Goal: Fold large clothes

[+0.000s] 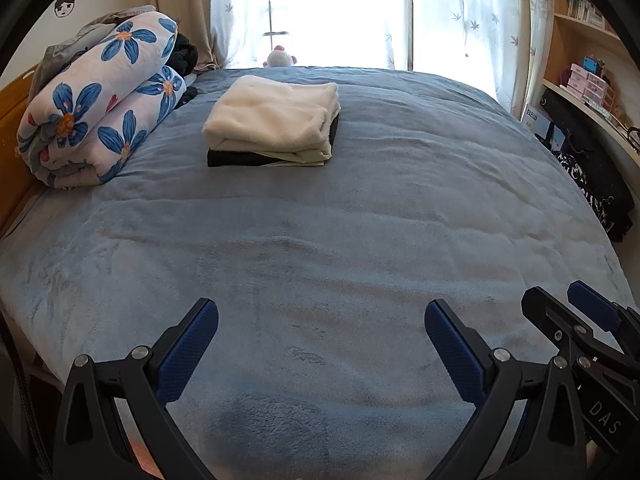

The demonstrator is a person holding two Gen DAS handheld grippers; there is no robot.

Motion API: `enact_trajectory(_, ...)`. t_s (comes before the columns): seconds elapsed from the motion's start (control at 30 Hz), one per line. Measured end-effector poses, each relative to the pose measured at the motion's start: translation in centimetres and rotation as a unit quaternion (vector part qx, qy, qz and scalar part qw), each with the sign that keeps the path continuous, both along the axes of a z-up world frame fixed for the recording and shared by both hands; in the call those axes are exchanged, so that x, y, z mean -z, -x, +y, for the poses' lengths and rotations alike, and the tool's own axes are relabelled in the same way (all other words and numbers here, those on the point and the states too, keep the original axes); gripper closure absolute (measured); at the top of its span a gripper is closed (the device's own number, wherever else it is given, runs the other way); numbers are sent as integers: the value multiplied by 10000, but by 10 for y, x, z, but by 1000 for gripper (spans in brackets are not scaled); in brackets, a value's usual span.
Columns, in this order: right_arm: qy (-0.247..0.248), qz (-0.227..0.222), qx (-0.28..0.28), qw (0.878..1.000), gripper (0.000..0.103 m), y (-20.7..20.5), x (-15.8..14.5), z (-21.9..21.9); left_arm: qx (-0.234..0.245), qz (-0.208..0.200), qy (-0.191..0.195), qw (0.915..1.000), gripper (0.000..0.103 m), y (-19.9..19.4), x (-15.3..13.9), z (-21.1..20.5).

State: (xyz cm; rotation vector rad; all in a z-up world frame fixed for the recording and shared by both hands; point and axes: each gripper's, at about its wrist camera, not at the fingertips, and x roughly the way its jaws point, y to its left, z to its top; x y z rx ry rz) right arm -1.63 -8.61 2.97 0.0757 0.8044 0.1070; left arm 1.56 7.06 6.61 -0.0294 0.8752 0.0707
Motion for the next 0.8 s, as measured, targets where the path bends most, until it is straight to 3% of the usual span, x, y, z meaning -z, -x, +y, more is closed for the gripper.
enact_trajectory(0.8, -91, 0, 39, 10000, 35, -1, 1, 3, -69, 66, 113, 9999, 1, 1, 0, 8)
